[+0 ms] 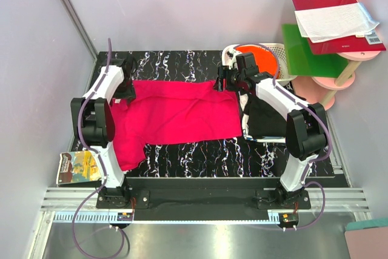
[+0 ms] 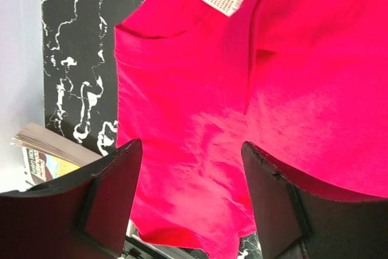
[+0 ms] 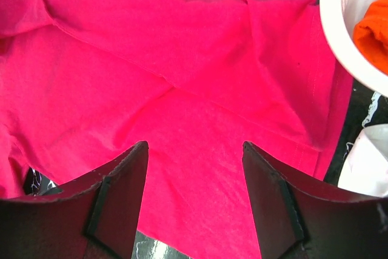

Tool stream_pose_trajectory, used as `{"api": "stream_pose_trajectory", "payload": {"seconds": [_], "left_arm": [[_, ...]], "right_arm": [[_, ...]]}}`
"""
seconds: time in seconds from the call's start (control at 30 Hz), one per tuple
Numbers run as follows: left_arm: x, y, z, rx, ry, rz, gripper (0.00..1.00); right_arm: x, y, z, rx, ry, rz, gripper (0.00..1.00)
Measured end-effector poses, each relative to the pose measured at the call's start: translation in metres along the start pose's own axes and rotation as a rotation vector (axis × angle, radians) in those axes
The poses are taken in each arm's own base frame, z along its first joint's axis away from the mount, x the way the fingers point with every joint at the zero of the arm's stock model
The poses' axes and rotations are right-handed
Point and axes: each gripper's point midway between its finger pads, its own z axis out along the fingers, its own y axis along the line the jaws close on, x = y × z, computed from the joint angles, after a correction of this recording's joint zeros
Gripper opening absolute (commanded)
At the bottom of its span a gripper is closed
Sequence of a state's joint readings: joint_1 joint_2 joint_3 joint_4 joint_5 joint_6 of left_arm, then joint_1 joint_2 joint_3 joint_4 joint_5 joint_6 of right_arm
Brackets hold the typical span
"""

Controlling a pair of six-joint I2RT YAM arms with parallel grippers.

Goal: Fold and stack the t-shirts
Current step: Fold the flattened tshirt in 1/3 of the way

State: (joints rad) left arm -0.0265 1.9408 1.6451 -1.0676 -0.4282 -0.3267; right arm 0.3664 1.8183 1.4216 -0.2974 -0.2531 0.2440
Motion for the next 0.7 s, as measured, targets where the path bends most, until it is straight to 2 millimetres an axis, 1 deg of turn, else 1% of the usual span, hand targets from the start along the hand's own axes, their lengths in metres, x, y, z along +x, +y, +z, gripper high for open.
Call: {"api": "stream_pose_trajectory", "payload": {"seconds": [0.13, 0.23, 0.3, 0.37, 0.4, 0.43, 0.47, 0.5, 0.7], "left_arm": [[-0.001, -0.004, 0.002, 0.011, -0.002, -0.012, 0.69], [0.002, -0.01, 0.01, 0.015, 0.017, -0.01, 0.7], [0.006, -0.016, 0.02, 0.019, 0.043, -0.006, 0.69], [0.012, -0.021, 0.032, 0.019, 0.071, 0.001, 0.59], [0.014, -0.024, 0.037, 0.019, 0.083, -0.001, 0.51], [0.017, -0.026, 0.041, 0.019, 0.096, 0.001, 0.23], [0.019, -0.028, 0.046, 0.018, 0.108, 0.004, 0.09], [0.02, -0.03, 0.048, 0.017, 0.111, -0.008, 0.0], [0.019, -0.027, 0.051, -0.009, 0.106, -0.014, 0.0]], "right_arm": [[0.004, -0.001, 0.001, 0.0, 0.009, 0.003, 0.71], [0.005, -0.001, 0.001, 0.0, 0.011, 0.003, 0.71], [0.005, -0.001, 0.001, 0.0, 0.011, 0.003, 0.71], [0.005, -0.001, 0.0, -0.001, 0.01, 0.003, 0.71], [0.005, -0.001, 0.0, -0.001, 0.01, 0.003, 0.71], [0.004, 0.0, 0.0, -0.002, 0.008, 0.002, 0.71], [0.004, 0.0, -0.001, -0.003, 0.007, 0.002, 0.71], [0.004, 0.0, -0.001, -0.005, 0.008, 0.002, 0.71], [0.006, 0.003, -0.002, -0.021, 0.014, 0.002, 0.71]]}}
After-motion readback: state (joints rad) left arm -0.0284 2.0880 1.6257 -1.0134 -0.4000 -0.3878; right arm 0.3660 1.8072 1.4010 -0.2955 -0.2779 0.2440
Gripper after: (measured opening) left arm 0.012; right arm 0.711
